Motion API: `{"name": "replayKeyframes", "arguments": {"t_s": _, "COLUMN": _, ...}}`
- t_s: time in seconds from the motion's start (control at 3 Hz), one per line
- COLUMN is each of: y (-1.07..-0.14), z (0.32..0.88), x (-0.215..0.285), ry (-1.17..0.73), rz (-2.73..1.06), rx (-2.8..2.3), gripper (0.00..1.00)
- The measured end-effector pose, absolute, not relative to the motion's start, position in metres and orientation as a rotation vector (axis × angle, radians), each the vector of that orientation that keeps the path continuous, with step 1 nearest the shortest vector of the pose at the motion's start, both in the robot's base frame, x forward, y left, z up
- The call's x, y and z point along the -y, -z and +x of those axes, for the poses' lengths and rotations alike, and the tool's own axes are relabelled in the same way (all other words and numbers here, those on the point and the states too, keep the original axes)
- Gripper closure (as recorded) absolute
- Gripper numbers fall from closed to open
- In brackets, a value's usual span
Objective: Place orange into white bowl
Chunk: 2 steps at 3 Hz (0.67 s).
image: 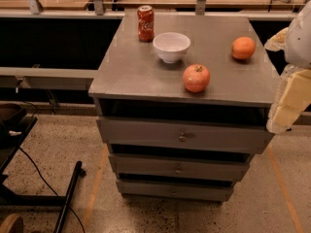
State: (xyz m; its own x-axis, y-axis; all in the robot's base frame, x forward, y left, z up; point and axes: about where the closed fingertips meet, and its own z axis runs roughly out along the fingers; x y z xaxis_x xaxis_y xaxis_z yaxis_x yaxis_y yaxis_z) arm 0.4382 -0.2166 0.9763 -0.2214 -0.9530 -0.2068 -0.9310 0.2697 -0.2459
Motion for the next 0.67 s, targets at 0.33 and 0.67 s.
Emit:
{"name": "replayKeyframes", "arguments": {"t_s": 0.33, "y": -0.9763, "z": 0.4382, "x": 0.2166, "ry": 0.099, "rz": -1.724, "rx": -2.231, "gripper": 0.00}}
{"name": "replayKeyframes", "arguments": {"t_s": 0.67, "y": -0.9783, "z": 0.4453, "x": 0.2198, "ry": 0.116, "rz": -1.683, "rx": -2.234, "gripper": 0.00}}
